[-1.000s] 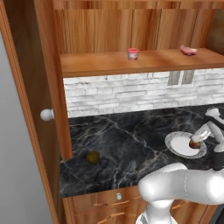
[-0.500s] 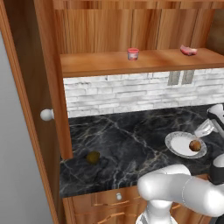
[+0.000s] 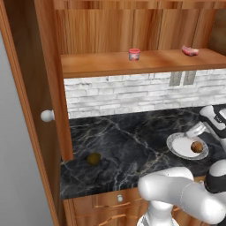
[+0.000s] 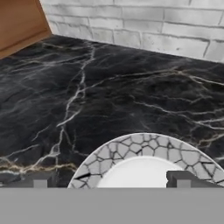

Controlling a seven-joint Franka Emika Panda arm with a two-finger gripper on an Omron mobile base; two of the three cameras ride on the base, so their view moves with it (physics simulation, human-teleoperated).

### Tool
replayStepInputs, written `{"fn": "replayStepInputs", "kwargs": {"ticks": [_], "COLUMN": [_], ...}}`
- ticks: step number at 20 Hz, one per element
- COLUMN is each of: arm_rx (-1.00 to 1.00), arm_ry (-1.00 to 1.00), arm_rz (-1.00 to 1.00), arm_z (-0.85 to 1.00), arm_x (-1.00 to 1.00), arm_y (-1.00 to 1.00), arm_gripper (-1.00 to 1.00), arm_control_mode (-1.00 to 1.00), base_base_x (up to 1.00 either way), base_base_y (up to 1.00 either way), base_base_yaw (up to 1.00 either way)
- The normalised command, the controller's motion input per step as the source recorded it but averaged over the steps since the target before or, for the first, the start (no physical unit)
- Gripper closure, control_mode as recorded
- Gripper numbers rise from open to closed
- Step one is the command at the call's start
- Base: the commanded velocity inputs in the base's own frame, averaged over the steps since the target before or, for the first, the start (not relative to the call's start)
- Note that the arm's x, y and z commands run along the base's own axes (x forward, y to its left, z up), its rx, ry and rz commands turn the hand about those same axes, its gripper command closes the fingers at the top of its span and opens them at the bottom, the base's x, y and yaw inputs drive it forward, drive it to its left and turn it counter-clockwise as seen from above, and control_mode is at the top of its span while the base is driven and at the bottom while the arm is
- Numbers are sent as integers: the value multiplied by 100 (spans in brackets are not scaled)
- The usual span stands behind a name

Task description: Pick the avocado and bread from the counter and place them on the plate. Then pick the jam from the cabinet and place it next to the plate. Lastly close the cabinet door.

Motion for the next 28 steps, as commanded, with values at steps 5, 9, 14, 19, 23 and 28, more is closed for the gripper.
{"fn": "replayStepInputs", "kwargs": {"ticks": [5, 9, 14, 19, 23, 28], "arm_rx": [0, 0, 0, 0, -1, -7], "arm_ry": [20, 24, 20, 16, 3, 0], "arm_rz": [-6, -1, -1, -1, 0, 0], "arm_z": [0, 0, 0, -3, 0, 0], "arm_x": [0, -3, -20, -19, -25, -22], "arm_y": [60, 57, 56, 62, 66, 73], "arm_gripper": [-100, -100, -100, -100, -100, -100], "arm_control_mode": [-100, -100, -100, -100, -100, -100], "base_base_x": [0, 0, 0, 0, 0, 0], "base_base_y": [0, 0, 0, 0, 0, 0], "base_base_yaw": [0, 0, 0, 0, 0, 0]}}
